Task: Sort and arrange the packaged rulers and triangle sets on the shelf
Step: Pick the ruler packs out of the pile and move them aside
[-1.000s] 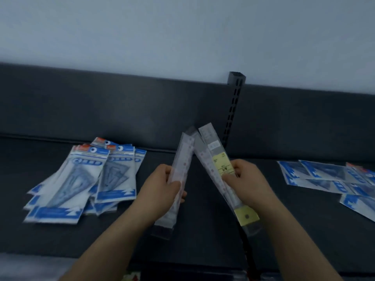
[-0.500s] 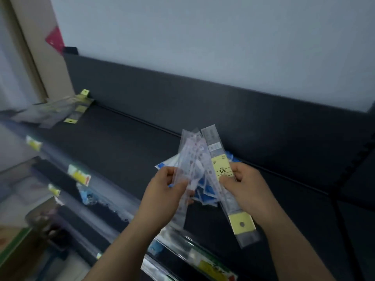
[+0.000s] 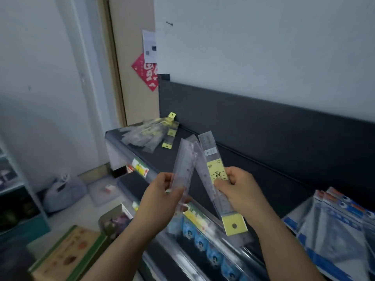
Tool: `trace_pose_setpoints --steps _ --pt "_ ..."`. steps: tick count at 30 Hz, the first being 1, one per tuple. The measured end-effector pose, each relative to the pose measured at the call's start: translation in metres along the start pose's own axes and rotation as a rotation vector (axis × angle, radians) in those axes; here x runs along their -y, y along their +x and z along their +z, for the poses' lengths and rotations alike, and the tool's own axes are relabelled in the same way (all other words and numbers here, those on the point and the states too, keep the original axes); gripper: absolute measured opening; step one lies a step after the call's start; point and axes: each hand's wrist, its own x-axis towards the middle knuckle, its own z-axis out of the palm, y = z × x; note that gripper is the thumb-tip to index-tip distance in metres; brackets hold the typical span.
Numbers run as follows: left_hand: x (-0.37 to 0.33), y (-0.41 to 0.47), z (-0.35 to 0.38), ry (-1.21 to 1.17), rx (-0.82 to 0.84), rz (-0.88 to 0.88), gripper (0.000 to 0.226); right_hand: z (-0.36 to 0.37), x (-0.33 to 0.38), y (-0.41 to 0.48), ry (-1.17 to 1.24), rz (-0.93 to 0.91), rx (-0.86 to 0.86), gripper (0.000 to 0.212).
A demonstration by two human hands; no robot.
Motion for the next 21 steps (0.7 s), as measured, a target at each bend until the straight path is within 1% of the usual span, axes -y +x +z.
trace_pose_setpoints --steps 8,12,16,18,21 --pt "0.024 0.08 -0.069 0.027 -0.091 -0.042 0.022 0.08 0.038 0.092 -0.002 0.015 0.066 0.01" --pt "0.036 0.131 -0.087 0.076 -0.158 -0.041 0.02 0.109 0.045 0.146 -0.008 0.037 0.064 0.008" --pt "0.041 0.185 -0.101 0.259 -0.252 0.012 0.017 0.132 0.045 0.202 0.001 0.044 0.038 0.008" --pt "0.041 0.213 -0.106 0.321 -0.268 0.041 0.012 0.142 0.043 0.227 -0.007 0.048 0.027 0.01" --pt "0.044 0.254 -0.111 0.393 -0.27 0.059 0.011 0.158 0.038 0.263 -0.025 0.049 0.008 0.009"
